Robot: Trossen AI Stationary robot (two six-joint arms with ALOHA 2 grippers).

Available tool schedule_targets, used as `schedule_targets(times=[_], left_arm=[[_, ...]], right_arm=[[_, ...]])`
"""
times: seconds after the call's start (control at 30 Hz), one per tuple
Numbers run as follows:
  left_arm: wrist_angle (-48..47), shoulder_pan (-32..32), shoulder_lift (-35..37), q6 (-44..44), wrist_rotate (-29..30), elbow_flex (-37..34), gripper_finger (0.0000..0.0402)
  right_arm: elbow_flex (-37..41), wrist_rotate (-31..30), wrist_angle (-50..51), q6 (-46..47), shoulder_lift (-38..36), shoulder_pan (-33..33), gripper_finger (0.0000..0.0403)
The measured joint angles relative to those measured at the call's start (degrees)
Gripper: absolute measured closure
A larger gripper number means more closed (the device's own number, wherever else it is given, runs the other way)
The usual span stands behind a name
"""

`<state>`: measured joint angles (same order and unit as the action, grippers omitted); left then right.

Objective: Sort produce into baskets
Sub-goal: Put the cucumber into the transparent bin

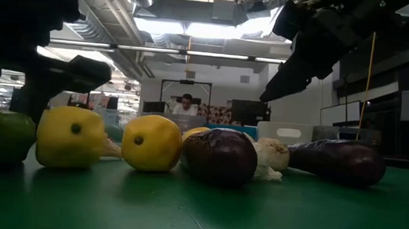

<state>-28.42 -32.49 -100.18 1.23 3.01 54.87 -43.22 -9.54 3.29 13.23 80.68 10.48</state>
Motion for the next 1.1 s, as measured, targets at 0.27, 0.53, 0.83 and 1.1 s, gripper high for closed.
schedule_targets(times=[0.27, 0.53, 0.83, 1.1], left_arm=[[-1.4, 0.0, 3.8, -11.7, 1.7, 0.9, 0.0231], [-8.4, 0.7, 12.4, -24.1, 7.1, 3.8, 0.0224], [-13.9, 8.7, 22.5, -43.7, 43.2, 4.4, 0.0223], [-13.8, 26.8, 23.8, -46.4, 59.3, 4.5, 0.0222]], right_arm=[[0.0, 0.0, 0.0, 0.0, 0.0, 0.0, 0.0084], [0.0, 0.0, 0.0, 0.0, 0.0, 0.0, 0.0084], [0.0, 0.0, 0.0, -0.1, 0.0, 0.0, 0.0084], [0.0, 0.0, -0.2, -0.1, 0.0, 0.0, 0.0084]])
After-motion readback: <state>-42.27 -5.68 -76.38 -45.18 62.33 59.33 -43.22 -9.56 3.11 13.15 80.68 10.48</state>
